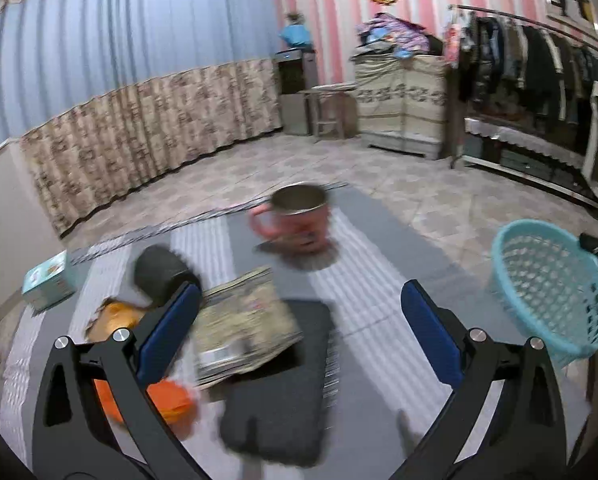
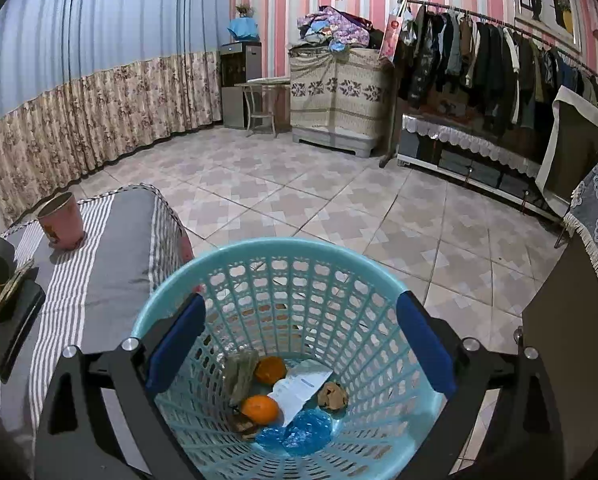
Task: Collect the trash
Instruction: 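Move both grippers back to the table toward the orange plastic bag, then grasp the orange plastic bag with the left gripper while the right grasps the snack wrapper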
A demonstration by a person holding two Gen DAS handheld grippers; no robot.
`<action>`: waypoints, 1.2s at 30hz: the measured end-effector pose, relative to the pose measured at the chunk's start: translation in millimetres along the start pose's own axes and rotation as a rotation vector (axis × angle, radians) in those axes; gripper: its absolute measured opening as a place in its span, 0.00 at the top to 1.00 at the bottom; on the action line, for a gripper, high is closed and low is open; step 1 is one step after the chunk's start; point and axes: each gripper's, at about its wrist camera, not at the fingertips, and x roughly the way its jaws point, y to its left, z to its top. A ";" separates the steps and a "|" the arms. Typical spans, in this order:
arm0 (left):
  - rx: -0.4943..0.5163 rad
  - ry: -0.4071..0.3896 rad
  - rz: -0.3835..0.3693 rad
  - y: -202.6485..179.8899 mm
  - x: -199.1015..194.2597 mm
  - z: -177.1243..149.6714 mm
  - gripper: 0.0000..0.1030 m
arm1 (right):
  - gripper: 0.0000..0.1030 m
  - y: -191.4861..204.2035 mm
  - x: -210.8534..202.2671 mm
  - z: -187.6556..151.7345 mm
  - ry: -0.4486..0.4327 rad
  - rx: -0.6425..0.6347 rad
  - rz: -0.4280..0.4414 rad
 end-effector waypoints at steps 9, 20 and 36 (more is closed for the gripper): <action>-0.006 0.136 0.077 86.6 6.6 -46.3 0.05 | 0.08 31.0 -8.5 -11.9 0.007 -0.051 0.012; 0.013 0.273 0.034 118.6 23.7 -77.9 0.21 | 0.08 44.4 4.4 -27.4 0.088 -0.041 0.040; 0.034 0.259 -0.073 119.5 31.4 -70.8 0.90 | 0.08 77.5 -7.8 -22.7 0.076 -0.105 0.091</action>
